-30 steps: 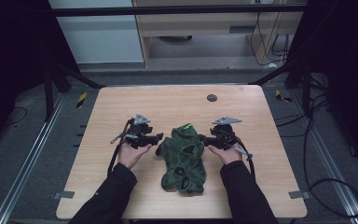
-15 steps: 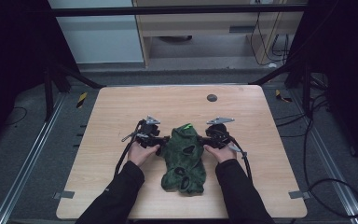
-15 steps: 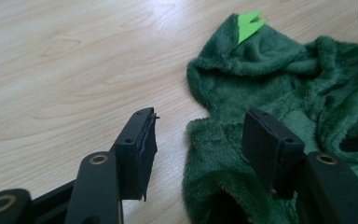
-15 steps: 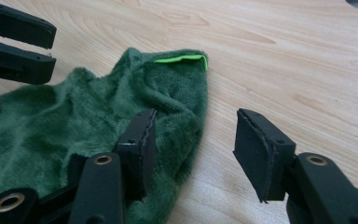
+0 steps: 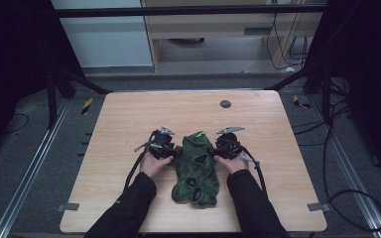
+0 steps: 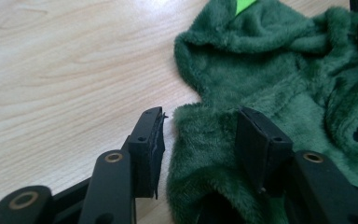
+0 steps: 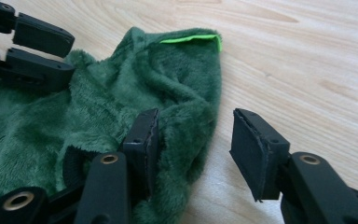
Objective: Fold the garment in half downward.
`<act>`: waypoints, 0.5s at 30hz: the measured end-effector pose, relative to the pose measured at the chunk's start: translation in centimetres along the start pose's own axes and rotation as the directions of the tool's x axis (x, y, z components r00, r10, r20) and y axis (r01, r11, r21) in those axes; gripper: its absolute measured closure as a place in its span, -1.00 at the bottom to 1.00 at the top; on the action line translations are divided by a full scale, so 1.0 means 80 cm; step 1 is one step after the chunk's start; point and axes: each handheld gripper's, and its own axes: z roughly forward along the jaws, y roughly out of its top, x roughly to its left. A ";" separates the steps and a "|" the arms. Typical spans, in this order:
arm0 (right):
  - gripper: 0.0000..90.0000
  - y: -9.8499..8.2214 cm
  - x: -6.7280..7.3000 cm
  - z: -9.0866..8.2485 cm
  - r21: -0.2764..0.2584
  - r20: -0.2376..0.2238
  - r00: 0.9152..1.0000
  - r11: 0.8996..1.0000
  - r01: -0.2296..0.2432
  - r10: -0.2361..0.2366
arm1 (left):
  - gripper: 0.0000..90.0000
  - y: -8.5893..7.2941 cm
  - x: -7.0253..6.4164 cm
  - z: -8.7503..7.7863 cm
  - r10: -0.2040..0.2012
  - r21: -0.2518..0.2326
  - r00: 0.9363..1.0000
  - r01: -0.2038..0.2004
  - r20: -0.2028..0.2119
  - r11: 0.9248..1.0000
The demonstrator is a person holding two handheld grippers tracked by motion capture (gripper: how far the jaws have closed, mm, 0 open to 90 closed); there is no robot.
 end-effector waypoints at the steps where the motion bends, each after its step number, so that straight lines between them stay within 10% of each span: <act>1: 0.16 -0.001 0.001 0.002 0.007 -0.005 1.000 1.000 0.003 -0.003 | 0.18 -0.001 0.000 0.002 -0.007 0.004 1.000 0.007 0.005 1.000; 15: 0.36 -0.004 0.001 0.006 0.035 -0.022 1.000 0.999 -0.002 0.003 | 0.53 -0.001 -0.004 0.003 -0.017 0.023 1.000 0.017 0.011 1.000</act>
